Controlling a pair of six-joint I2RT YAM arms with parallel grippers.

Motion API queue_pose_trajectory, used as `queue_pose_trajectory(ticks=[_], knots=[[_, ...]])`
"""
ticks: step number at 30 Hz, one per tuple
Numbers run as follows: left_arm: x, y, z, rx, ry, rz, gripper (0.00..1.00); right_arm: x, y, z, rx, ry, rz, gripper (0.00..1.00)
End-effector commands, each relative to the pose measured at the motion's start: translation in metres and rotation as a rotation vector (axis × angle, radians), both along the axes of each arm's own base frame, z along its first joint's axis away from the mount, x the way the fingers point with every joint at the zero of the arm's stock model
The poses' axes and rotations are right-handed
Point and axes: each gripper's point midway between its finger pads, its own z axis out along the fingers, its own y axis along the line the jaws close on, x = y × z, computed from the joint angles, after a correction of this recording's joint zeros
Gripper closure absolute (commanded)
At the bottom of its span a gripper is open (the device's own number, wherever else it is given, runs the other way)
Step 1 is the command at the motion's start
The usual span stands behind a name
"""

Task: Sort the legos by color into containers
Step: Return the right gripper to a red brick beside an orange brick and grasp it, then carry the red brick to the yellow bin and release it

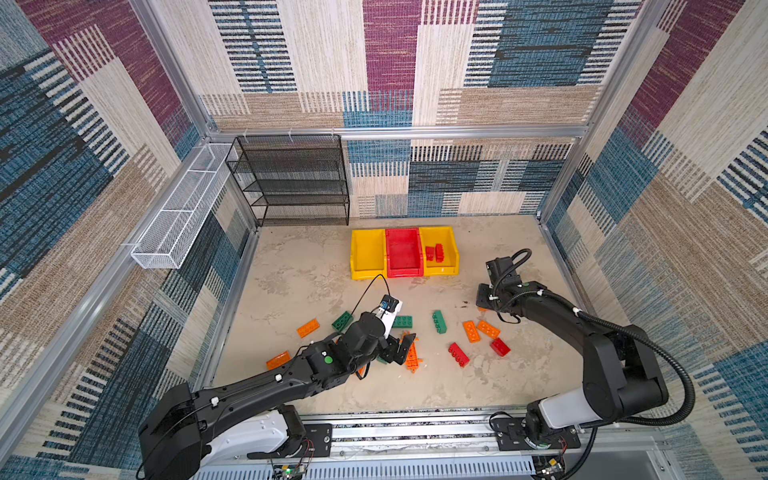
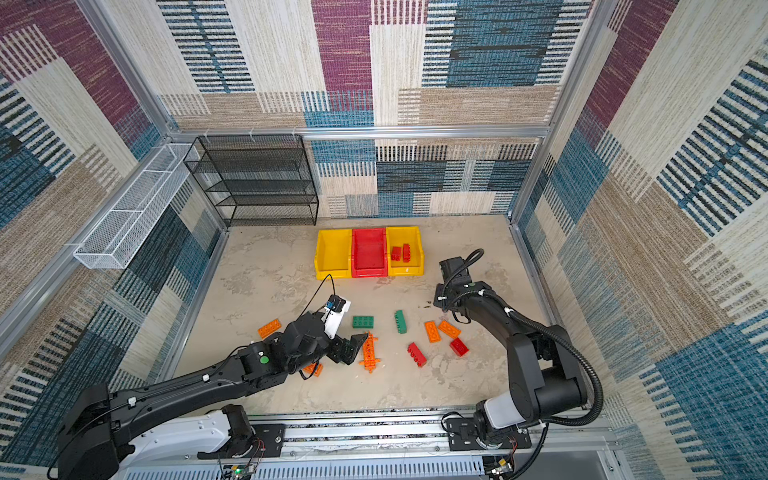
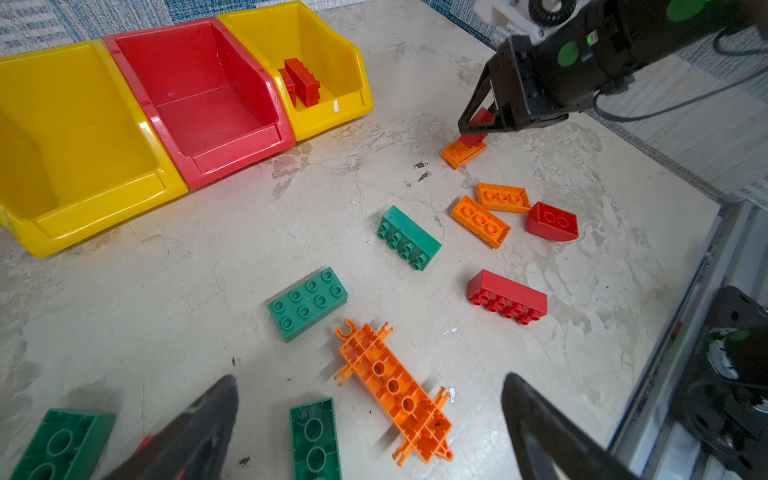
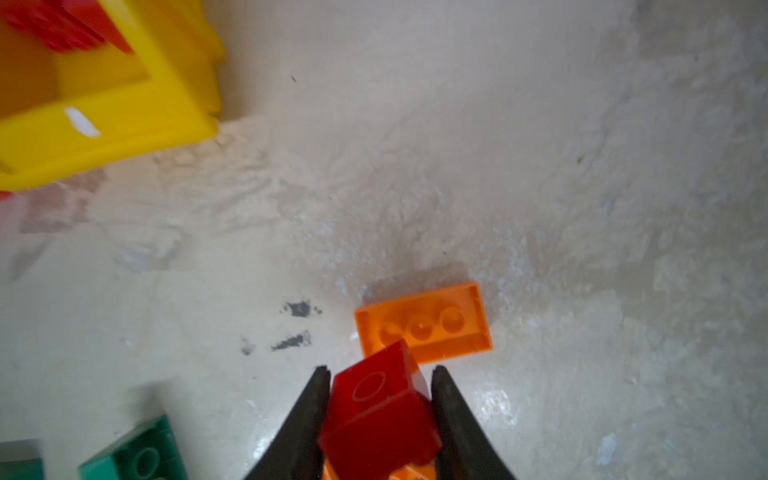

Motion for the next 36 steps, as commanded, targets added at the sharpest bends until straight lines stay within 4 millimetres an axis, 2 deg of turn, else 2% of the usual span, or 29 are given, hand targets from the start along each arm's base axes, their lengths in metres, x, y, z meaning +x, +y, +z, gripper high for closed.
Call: queue_pose_trajectory(ticks=[1,6,13,17,23,25,27,29,31,34,36], knots=[[0.007,0.000,0.003,0.007,-0.039,0.016,0.01,0.022,0.012,0.022,0.027,-0.050,0.037,0.64],[0.012,-0.001,0.000,0.042,-0.047,0.024,0.01,0.068,0.038,0.051,0.080,-0.119,0.099,0.64],[0.021,-0.001,-0.006,0.099,-0.040,0.041,0.01,0.133,0.080,0.066,0.092,-0.149,0.182,0.64],[0.028,0.003,-0.008,0.114,-0.028,0.061,0.01,0.164,0.091,0.058,0.086,-0.142,0.202,0.63],[0.038,0.013,-0.010,0.105,-0.001,0.086,0.01,0.192,0.103,0.039,0.085,-0.116,0.226,0.62],[0.041,0.016,-0.012,0.097,0.014,0.094,0.01,0.197,0.106,0.034,0.088,-0.104,0.231,0.59],[0.042,0.017,-0.013,0.091,0.025,0.093,0.01,0.198,0.108,0.033,0.094,-0.095,0.232,0.51],[0.040,0.018,-0.013,0.088,0.029,0.084,0.01,0.195,0.110,0.037,0.102,-0.099,0.235,0.41],[0.038,0.019,-0.012,0.083,0.028,0.076,0.01,0.189,0.110,0.047,0.096,-0.116,0.231,0.38],[0.032,0.023,-0.009,0.060,0.016,0.069,0.01,0.170,0.104,0.059,0.078,-0.123,0.203,0.35],[0.027,0.027,-0.009,0.044,0.015,0.067,0.01,0.148,0.094,0.059,0.056,-0.105,0.173,0.35]])
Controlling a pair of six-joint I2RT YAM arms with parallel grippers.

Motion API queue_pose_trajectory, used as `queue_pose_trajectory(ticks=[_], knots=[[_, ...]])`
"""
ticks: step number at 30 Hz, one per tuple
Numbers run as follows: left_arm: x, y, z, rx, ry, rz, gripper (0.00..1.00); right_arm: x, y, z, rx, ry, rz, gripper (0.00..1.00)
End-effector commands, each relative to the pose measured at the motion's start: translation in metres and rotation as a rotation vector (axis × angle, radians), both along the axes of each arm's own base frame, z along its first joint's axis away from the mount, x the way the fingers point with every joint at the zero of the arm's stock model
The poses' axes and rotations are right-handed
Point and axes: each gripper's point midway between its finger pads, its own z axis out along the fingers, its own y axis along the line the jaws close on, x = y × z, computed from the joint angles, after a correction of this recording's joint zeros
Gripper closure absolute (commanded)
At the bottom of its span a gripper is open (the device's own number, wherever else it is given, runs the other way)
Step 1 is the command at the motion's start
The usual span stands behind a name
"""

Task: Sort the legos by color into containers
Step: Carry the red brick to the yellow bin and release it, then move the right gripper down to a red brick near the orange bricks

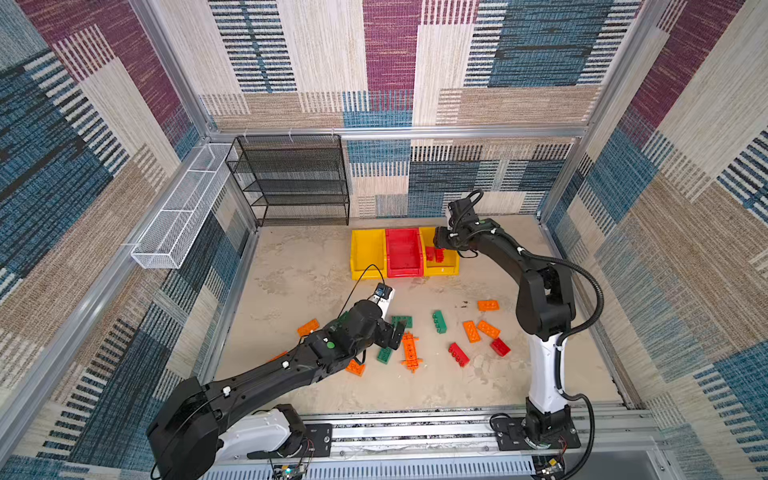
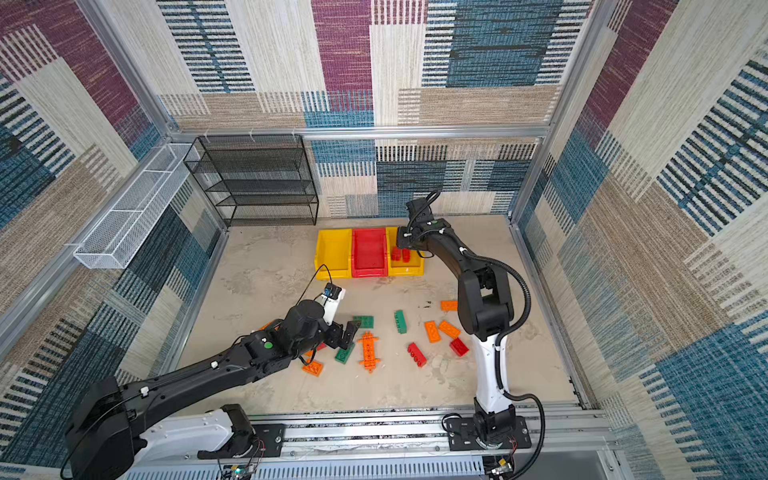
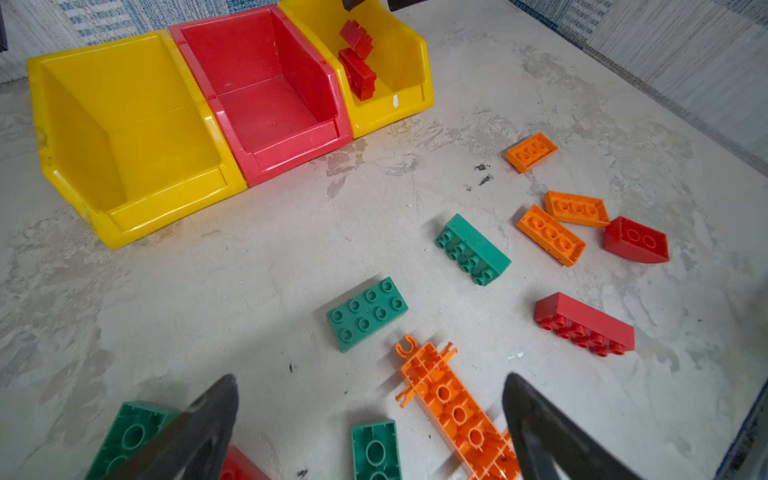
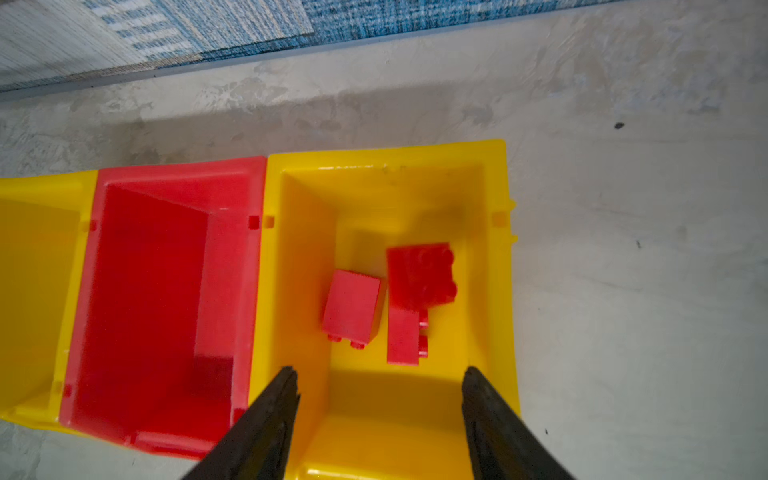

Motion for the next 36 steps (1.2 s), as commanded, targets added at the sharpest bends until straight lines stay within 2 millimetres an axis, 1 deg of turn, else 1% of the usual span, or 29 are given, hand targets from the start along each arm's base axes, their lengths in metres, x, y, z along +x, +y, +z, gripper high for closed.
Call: queue_pose_trajectory(ticks=[1,4,8,9,11,14,16,17,18,19,21,27,32,36], knots=[[-0.009,0.003,-0.001,-0.027,0.004,-0.022,0.01,-0.029,-0.017,0.010,-0.033,-0.004,-0.069,0.35],[-0.018,0.007,-0.004,-0.078,0.014,-0.026,0.01,-0.082,-0.043,-0.007,-0.070,0.055,-0.142,0.34],[-0.031,0.007,-0.006,-0.162,0.042,-0.045,0.01,-0.164,-0.076,-0.037,-0.086,0.150,-0.233,0.32],[-0.034,0.007,-0.007,-0.178,0.051,-0.049,0.01,-0.181,-0.083,-0.042,-0.090,0.167,-0.252,0.31],[-0.038,0.007,-0.009,-0.208,0.064,-0.055,0.01,-0.211,-0.098,-0.051,-0.107,0.199,-0.299,0.29],[-0.043,0.005,-0.011,-0.231,0.079,-0.069,0.01,-0.242,-0.111,-0.059,-0.105,0.225,-0.348,0.25],[-0.044,0.004,-0.011,-0.235,0.084,-0.078,0.01,-0.252,-0.113,-0.062,-0.088,0.228,-0.363,0.22],[-0.045,0.003,-0.011,-0.237,0.085,-0.081,0.01,-0.250,-0.109,-0.059,-0.065,0.213,-0.352,0.20],[-0.045,0.003,-0.011,-0.239,0.085,-0.080,0.01,-0.248,-0.106,-0.057,-0.043,0.208,-0.345,0.14],[-0.045,0.003,-0.009,-0.243,0.083,-0.083,0.01,-0.247,-0.104,-0.056,-0.032,0.203,-0.350,0.13],[-0.046,0.003,-0.007,-0.249,0.086,-0.088,0.01,-0.246,-0.104,-0.058,-0.024,0.203,-0.362,0.13],[-0.049,0.011,-0.005,-0.254,0.066,-0.074,0.01,-0.262,-0.116,-0.084,-0.072,0.267,-0.418,0.12],[-0.050,0.016,-0.003,-0.247,0.051,-0.063,0.01,-0.268,-0.105,-0.101,-0.006,0.298,-0.395,0.13],[-0.049,0.016,-0.005,-0.237,0.054,-0.063,0.01,-0.274,-0.093,-0.102,0.062,0.319,-0.363,0.17]])
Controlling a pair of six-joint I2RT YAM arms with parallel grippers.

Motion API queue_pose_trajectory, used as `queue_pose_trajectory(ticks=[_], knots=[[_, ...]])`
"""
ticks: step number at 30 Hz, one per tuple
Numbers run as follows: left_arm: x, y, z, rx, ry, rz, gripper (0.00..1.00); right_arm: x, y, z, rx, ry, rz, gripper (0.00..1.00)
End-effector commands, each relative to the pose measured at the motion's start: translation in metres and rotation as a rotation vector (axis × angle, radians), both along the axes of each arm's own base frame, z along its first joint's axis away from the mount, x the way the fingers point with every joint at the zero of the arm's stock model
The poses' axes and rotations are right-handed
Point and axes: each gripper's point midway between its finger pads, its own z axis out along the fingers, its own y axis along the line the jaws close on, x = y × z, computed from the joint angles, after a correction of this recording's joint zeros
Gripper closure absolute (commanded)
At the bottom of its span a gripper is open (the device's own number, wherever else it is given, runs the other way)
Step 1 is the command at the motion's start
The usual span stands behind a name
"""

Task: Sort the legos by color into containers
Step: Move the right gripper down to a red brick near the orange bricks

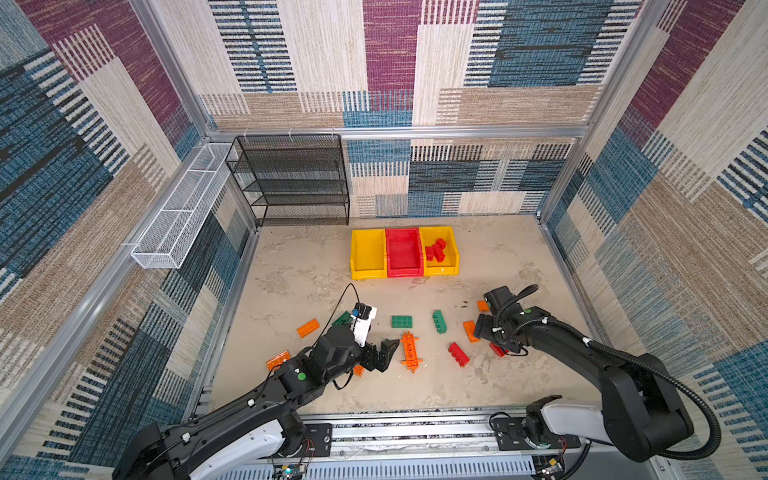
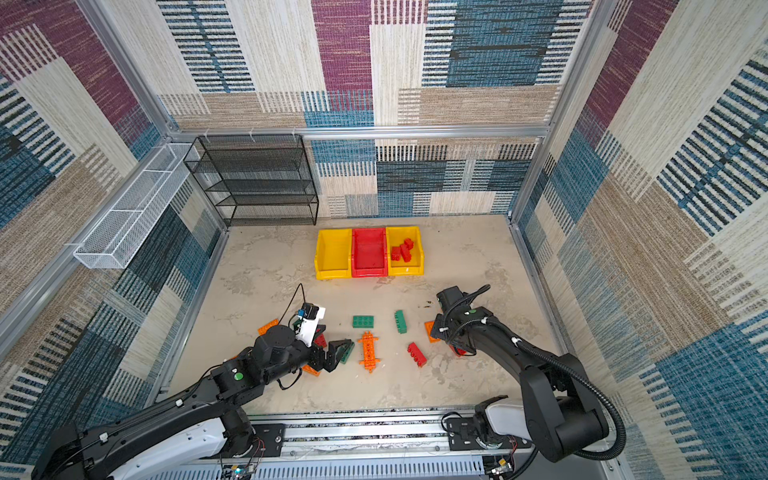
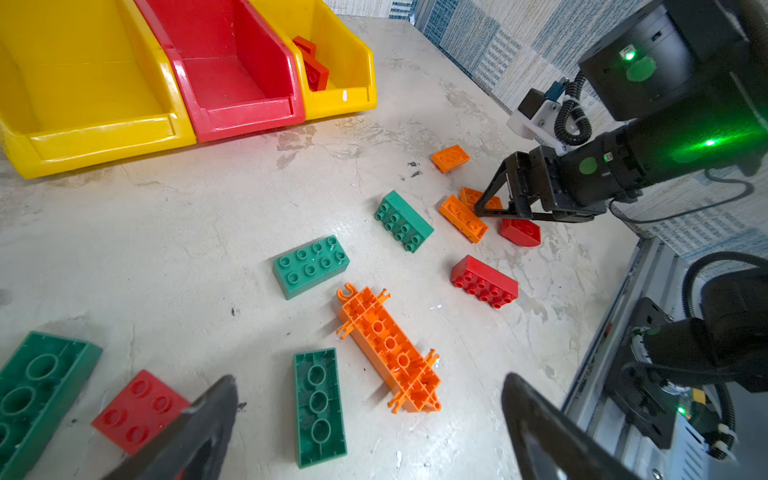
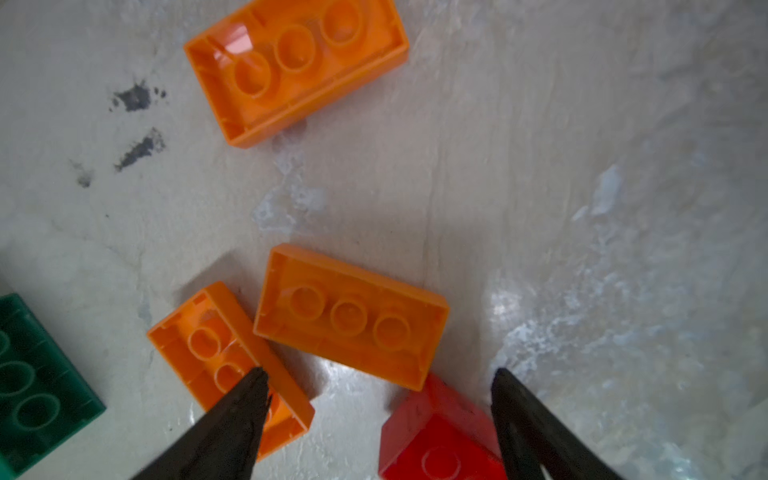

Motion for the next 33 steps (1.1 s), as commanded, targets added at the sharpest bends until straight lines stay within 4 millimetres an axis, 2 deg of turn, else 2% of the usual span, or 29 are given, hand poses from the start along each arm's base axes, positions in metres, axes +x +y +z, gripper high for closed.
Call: queue_pose_trajectory(ticks=[1,6,13,21,24,29,33], knots=[[0.001,0.001,-0.004,0.014,0.000,0.005,0.01,0.003,0.017,0.005,0.107,-0.035,0.007,0.18],[0.004,-0.001,-0.006,0.026,0.006,0.009,0.01,-0.010,0.028,0.010,0.205,-0.050,0.004,0.22],[0.008,-0.003,-0.009,0.043,0.009,0.015,0.01,-0.022,0.021,0.013,0.184,-0.043,-0.015,0.28],[0.010,-0.005,-0.012,0.050,0.021,0.018,0.01,-0.030,0.020,-0.005,0.117,0.037,-0.006,0.38],[0.013,-0.001,-0.015,0.053,0.013,0.046,0.01,-0.032,0.022,-0.009,0.110,0.051,0.003,0.43],[0.014,-0.001,-0.015,0.070,0.009,0.042,0.01,-0.034,0.020,-0.015,0.092,0.080,0.004,0.57],[0.014,-0.001,-0.016,0.074,0.011,0.046,0.01,-0.034,0.018,-0.019,0.074,0.092,0.003,0.65]])
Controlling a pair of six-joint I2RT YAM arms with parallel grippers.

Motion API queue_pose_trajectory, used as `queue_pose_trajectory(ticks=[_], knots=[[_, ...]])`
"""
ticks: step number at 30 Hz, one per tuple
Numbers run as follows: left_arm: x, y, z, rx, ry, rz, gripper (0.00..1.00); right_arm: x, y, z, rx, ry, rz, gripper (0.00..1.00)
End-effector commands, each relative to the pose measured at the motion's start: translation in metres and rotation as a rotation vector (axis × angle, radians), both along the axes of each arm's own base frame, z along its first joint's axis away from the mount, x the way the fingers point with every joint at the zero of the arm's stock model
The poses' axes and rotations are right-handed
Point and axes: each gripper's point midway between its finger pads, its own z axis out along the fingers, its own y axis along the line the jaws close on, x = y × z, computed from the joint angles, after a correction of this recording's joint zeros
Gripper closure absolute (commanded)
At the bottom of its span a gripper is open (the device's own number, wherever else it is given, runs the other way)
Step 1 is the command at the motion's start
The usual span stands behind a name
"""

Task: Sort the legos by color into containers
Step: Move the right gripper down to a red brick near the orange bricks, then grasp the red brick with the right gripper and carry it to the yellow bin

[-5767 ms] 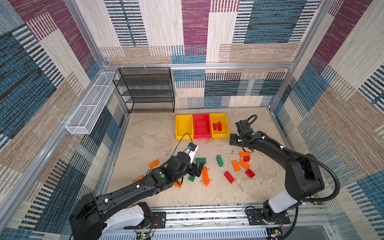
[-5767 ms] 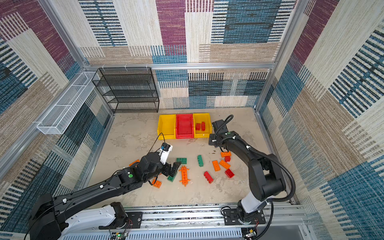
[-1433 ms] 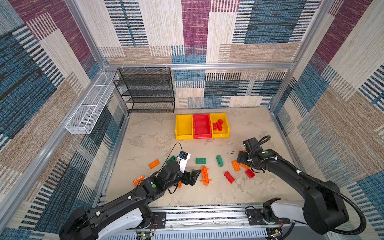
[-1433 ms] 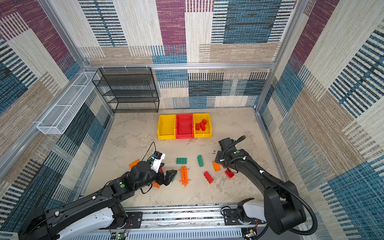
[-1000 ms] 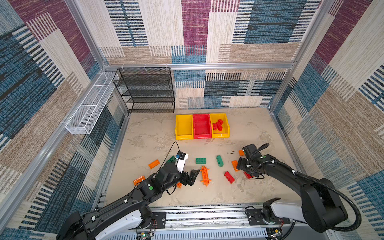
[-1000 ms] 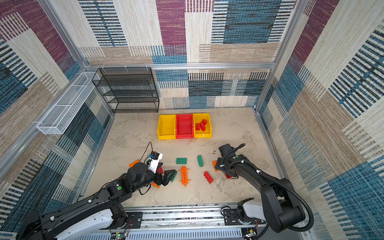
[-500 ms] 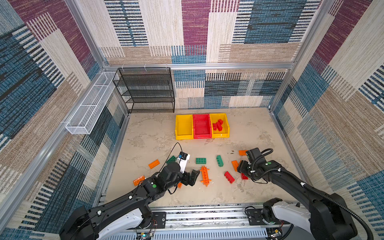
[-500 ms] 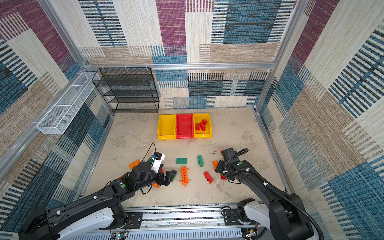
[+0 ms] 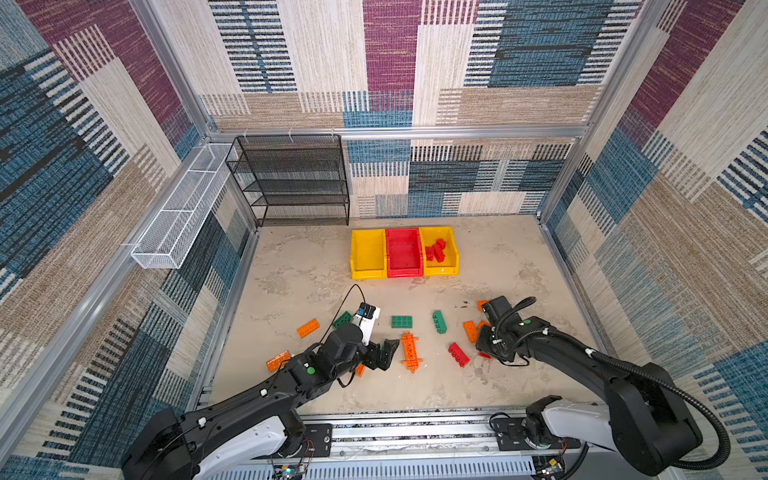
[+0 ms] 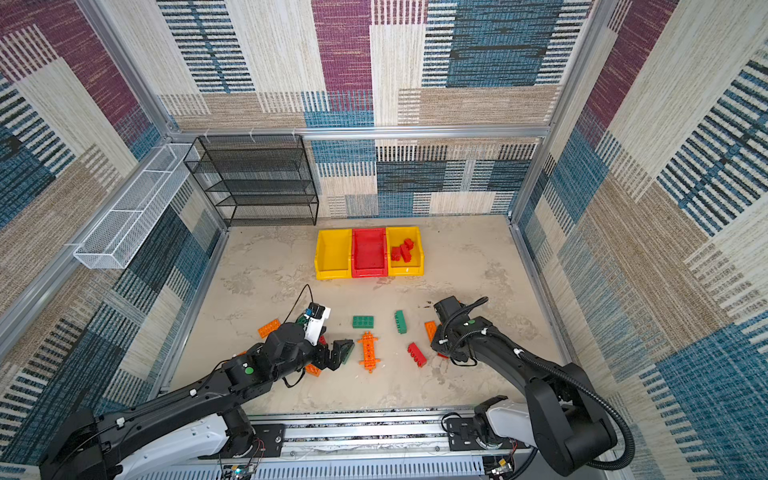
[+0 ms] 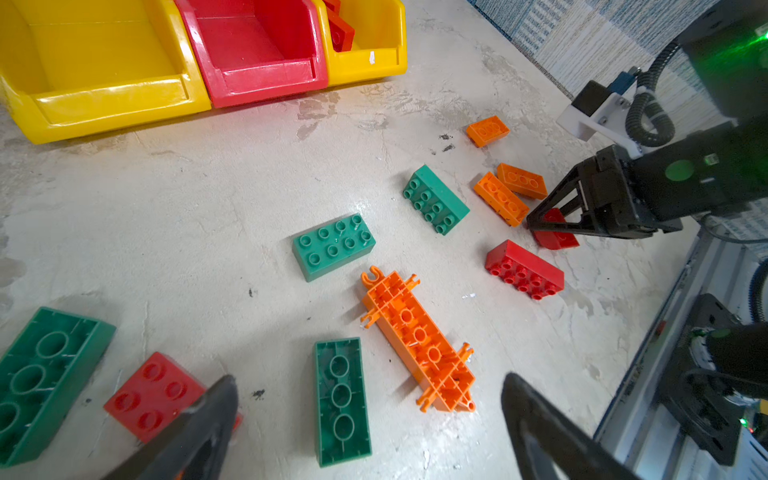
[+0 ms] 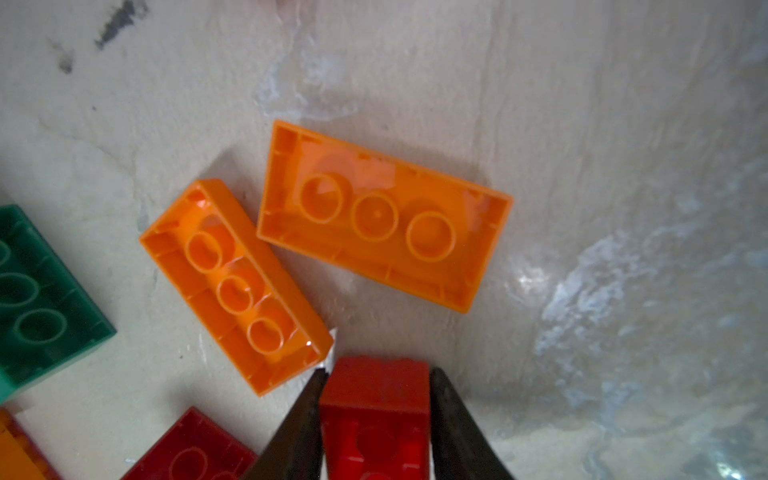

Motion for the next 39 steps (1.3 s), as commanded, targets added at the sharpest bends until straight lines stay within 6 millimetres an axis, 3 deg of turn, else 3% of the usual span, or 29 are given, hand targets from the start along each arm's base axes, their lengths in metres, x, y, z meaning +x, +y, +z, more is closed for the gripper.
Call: queue_pose_trajectory(ticks=[1,4,8,14,18,24,29,33,39], knots=[[0.004,-0.001,0.008,-0.010,-0.031,0.006,0.01,-0.006,-0.002,-0.005,-0.013,0.029,0.001,0.66],[0.004,0.000,0.008,-0.006,-0.034,0.010,0.01,0.002,-0.001,0.004,-0.014,-0.001,0.005,0.68],[0.006,0.002,0.010,0.009,-0.041,0.016,0.01,0.027,0.013,0.030,0.029,-0.080,0.031,0.68],[0.008,0.003,0.014,0.017,-0.048,0.024,0.01,0.103,0.040,0.093,0.039,-0.283,0.121,0.66],[0.013,0.007,0.020,0.038,-0.060,0.048,0.01,0.163,0.059,0.115,-0.006,-0.342,0.194,0.66],[0.022,0.011,0.027,0.072,-0.070,0.093,0.01,0.258,0.080,0.115,-0.041,-0.379,0.263,0.67],[0.028,0.016,0.032,0.092,-0.069,0.137,0.01,0.316,0.081,0.110,-0.047,-0.393,0.290,0.66],[0.033,0.020,0.034,0.096,-0.071,0.170,0.01,0.342,0.083,0.106,-0.034,-0.401,0.313,0.61],[0.035,0.020,0.031,0.103,-0.053,0.179,0.01,0.353,0.089,0.118,-0.028,-0.433,0.343,0.34]])
